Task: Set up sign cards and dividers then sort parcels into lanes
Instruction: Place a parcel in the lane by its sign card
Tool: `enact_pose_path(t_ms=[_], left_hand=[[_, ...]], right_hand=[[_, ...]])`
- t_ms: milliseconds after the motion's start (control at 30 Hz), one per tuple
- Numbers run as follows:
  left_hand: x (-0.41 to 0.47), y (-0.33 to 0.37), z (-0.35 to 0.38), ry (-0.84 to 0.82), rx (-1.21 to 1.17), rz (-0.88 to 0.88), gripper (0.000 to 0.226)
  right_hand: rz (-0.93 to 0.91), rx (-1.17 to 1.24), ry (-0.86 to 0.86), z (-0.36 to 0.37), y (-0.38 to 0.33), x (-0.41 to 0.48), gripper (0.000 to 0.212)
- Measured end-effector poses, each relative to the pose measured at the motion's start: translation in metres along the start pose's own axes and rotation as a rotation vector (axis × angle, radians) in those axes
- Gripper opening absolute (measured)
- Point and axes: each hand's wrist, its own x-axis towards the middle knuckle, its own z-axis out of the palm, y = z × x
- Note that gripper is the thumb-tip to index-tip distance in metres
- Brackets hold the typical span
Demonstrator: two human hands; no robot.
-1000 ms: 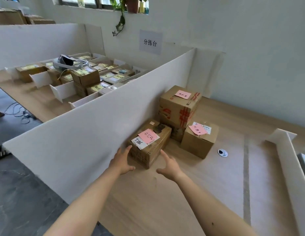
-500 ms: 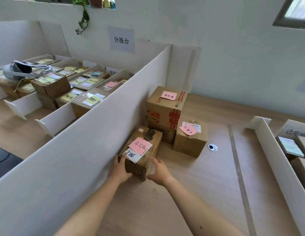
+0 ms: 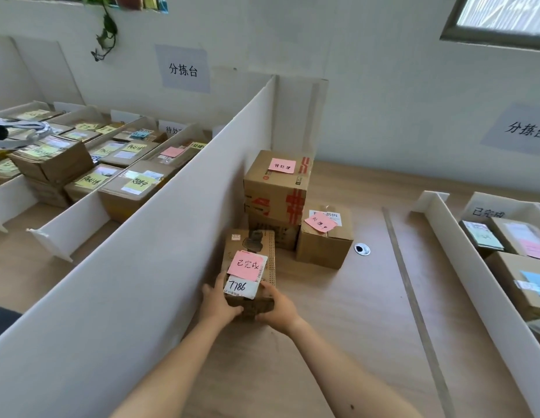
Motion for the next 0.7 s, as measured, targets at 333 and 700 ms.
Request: enact_pose_path(t_ms=[333,700], left_hand=[[-0.011,0.003,0.012,-0.244,0.091,0.156,0.119],[-0.031,0.03,0.017,-0.366,0.091,0.277,0.119]], right_hand=[[0.065,0.127,0.088,-0.003,0.025,-0.013,0.087],[0.051,0.182,0.154,-0.024,0.06,-0.035,0.102]])
